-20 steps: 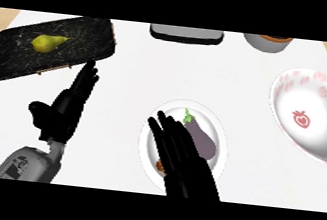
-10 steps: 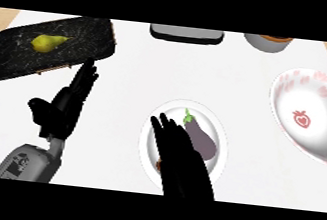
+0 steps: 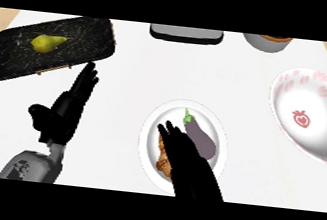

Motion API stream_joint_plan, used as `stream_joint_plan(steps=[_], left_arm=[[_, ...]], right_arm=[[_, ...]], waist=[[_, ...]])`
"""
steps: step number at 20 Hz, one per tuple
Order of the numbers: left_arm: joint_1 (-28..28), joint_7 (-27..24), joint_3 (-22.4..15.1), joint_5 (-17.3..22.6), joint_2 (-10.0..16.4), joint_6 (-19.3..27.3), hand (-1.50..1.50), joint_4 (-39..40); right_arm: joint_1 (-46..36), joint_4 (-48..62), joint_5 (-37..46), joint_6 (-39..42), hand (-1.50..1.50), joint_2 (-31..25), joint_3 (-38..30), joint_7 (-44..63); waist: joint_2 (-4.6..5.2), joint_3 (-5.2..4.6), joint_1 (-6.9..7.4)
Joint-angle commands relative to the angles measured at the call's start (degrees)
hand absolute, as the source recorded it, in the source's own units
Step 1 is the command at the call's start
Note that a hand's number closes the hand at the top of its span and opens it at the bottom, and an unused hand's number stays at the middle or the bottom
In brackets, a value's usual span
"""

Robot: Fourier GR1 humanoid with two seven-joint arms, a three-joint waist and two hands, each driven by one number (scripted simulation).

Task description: Pick the croissant from the plate and place it in the bowl

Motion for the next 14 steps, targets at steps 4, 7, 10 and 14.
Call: stream_joint_plan(steps=[4,7,10,14], left_arm=[[0.0,-0.7,2.7,-3.2,-2.2,-1.8,0.00,1.6],[-0.7,3.8,1.1,-4.8,-4.6,0.9,0.00,-1.8],[2.7,0.5,1.4,-6.2,-5.1,-0.9,0.00,-1.7],[-2.3,-2.0,4.8,-5.8,-6.5,-3.3,0.00,5.0]], right_arm=[[1.5,-0.7,-2.8,0.2,-1.50,1.9,-2.5,-4.3],[7.1,-2.6,-3.1,-2.1,-1.50,-0.7,-0.6,-7.3],[3.4,0.7,-4.5,-2.8,-1.50,2.0,-1.1,-4.5],[4.5,3.7,-5.3,-6.8,-1.50,2.1,1.1,-6.3]], waist=[[0.01,-0.01,-0.05],[-0.03,0.01,-0.19],[-0.01,-0.01,-0.02],[0.04,-0.01,-0.14]])
